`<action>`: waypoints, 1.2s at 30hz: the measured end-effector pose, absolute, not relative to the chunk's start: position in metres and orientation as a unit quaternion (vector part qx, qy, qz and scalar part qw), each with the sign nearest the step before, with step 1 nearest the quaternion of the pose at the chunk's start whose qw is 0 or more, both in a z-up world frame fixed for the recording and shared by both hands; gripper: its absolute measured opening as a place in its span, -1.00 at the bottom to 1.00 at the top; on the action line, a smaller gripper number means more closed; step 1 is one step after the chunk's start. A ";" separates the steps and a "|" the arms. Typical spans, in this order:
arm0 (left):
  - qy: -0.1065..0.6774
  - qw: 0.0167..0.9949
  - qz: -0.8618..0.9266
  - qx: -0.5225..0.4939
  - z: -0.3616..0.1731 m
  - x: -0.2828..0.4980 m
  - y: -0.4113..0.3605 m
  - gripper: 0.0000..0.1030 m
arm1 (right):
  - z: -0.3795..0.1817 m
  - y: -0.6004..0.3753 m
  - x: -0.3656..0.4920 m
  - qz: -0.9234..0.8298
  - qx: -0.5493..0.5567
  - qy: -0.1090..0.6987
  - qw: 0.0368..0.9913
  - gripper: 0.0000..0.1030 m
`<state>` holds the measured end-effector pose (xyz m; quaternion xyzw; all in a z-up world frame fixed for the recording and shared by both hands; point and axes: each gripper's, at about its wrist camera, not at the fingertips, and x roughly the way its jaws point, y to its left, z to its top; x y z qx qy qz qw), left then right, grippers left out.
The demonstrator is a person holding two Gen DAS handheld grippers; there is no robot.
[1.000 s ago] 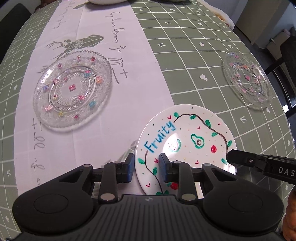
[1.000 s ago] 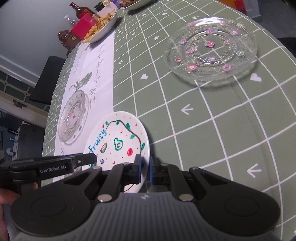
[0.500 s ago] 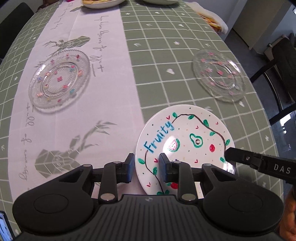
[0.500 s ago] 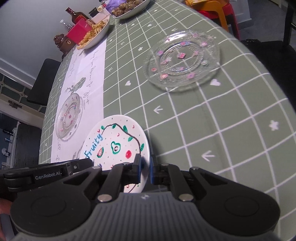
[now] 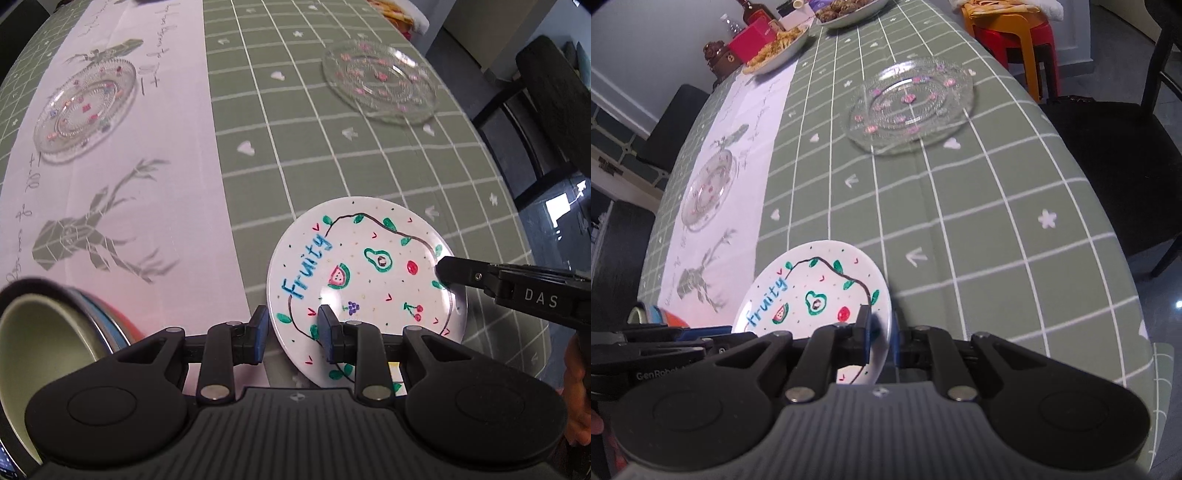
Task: Organize plates and bowls
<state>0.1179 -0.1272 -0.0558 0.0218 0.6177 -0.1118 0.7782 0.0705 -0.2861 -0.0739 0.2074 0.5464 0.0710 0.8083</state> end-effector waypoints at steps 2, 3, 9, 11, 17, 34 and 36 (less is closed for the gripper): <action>0.625 0.772 -0.113 0.025 -0.062 0.113 -0.127 -0.38 | -0.077 -0.285 0.067 0.074 0.202 0.550 0.807 -0.83; 0.627 0.771 -0.112 0.025 -0.065 0.110 -0.127 -0.38 | -0.079 -0.283 0.066 0.076 0.198 0.552 0.807 -0.83; 0.622 0.773 -0.117 0.033 -0.068 0.103 -0.126 -0.38 | -0.081 -0.277 0.064 0.080 0.178 0.557 0.807 -0.78; 0.622 0.774 -0.118 0.033 -0.068 0.104 -0.125 -0.39 | -0.082 -0.275 0.063 0.082 0.174 0.558 0.807 -0.77; 0.620 0.774 -0.120 0.037 -0.069 0.103 -0.127 -0.38 | -0.081 -0.275 0.063 0.082 0.171 0.556 0.809 -0.77; 0.561 0.809 -0.173 0.029 -0.015 0.123 -0.138 -0.13 | -0.050 -0.272 0.068 0.085 0.152 0.505 0.845 -0.45; 0.547 0.818 -0.176 0.030 -0.008 0.131 -0.141 -0.13 | -0.045 -0.276 0.072 0.079 0.160 0.495 0.850 -0.42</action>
